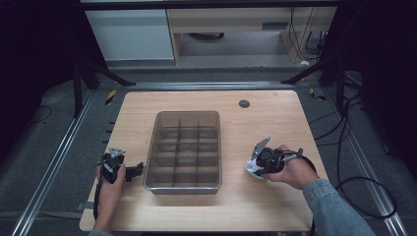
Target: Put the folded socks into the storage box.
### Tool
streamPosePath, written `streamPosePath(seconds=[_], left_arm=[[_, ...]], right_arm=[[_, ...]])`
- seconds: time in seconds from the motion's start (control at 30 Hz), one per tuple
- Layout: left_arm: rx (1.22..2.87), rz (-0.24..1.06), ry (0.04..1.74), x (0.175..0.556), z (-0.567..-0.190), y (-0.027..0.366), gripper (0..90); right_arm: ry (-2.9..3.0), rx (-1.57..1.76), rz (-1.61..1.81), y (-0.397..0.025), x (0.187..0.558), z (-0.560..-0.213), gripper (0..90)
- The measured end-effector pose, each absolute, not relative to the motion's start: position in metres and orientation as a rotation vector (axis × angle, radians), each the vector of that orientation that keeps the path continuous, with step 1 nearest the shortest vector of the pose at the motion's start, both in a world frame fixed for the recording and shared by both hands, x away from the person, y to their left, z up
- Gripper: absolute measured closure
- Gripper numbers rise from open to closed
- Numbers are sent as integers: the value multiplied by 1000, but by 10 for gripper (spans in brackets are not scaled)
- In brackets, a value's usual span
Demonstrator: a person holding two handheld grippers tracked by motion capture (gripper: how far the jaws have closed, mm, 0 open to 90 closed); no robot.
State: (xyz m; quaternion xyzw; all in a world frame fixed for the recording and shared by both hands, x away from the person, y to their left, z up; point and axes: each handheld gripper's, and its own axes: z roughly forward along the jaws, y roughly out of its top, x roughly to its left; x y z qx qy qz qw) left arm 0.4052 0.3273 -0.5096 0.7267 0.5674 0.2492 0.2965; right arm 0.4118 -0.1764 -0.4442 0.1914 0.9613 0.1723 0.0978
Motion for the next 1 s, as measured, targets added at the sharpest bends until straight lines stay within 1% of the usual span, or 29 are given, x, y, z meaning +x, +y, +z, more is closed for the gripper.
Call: streamPosePath(seconds=[0.27, 0.4, 0.63, 1.0], left_arm=[[1932, 661, 1510, 405, -510, 327, 0], [1931, 659, 1510, 406, -510, 327, 0], [1932, 663, 1510, 405, -510, 327, 0], [1936, 657, 1496, 401, -510, 326, 0]], right_arm=[[2875, 541, 560, -170, 416, -435, 700], [2882, 548, 580, -173, 419, -431, 701], [2855, 595, 604, -184, 422, -410, 704], [2782, 545, 540, -156, 413, -393, 704]])
